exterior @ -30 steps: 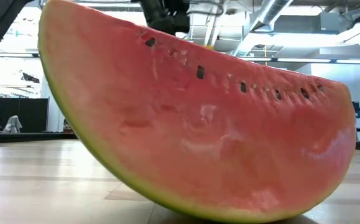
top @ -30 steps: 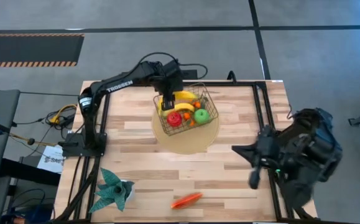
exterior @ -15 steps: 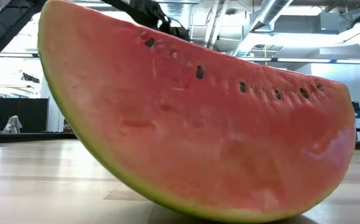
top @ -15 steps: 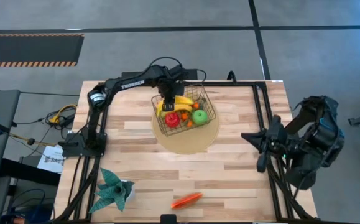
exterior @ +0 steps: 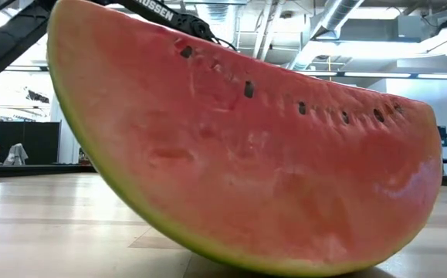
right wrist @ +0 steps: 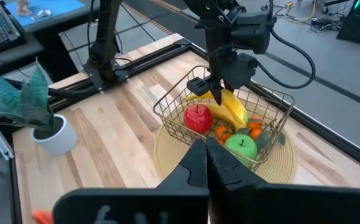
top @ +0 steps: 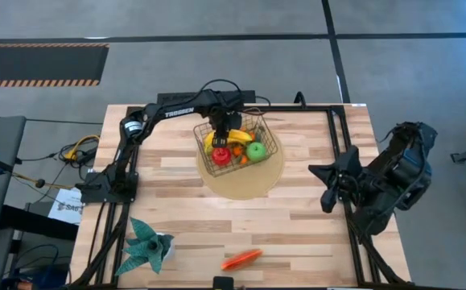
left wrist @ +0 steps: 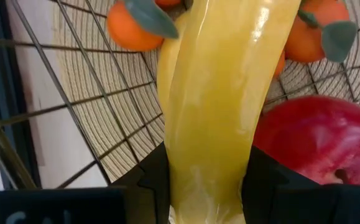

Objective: Build produce basket
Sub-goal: Put the banana into the basket

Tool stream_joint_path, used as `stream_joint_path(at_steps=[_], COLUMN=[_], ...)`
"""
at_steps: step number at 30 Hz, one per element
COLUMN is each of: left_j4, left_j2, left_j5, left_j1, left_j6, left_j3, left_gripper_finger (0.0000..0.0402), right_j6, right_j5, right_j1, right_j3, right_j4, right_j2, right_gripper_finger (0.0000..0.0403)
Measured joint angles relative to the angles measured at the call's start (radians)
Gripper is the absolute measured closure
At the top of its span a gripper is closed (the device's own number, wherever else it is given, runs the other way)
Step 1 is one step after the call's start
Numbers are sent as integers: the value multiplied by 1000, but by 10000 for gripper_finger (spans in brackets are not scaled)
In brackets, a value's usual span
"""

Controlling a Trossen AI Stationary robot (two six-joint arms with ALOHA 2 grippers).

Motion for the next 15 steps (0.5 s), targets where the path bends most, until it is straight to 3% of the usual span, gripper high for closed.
stream_joint_path(at_steps=[9, 15], left_j4=[10, 11], left_j2=[0, 0], left_j5=[-13, -26], left_j1=[-11, -13], left_j6=[-17, -69], left_j3=[0, 0], left_gripper_finger=[291, 184], right_j6=[0, 0], right_j5=[-25, -25], right_j1=[-12, -12], right_j3=[0, 0], right_j4=[1, 8], right_j2=[1, 1], right_gripper_finger=[401, 396])
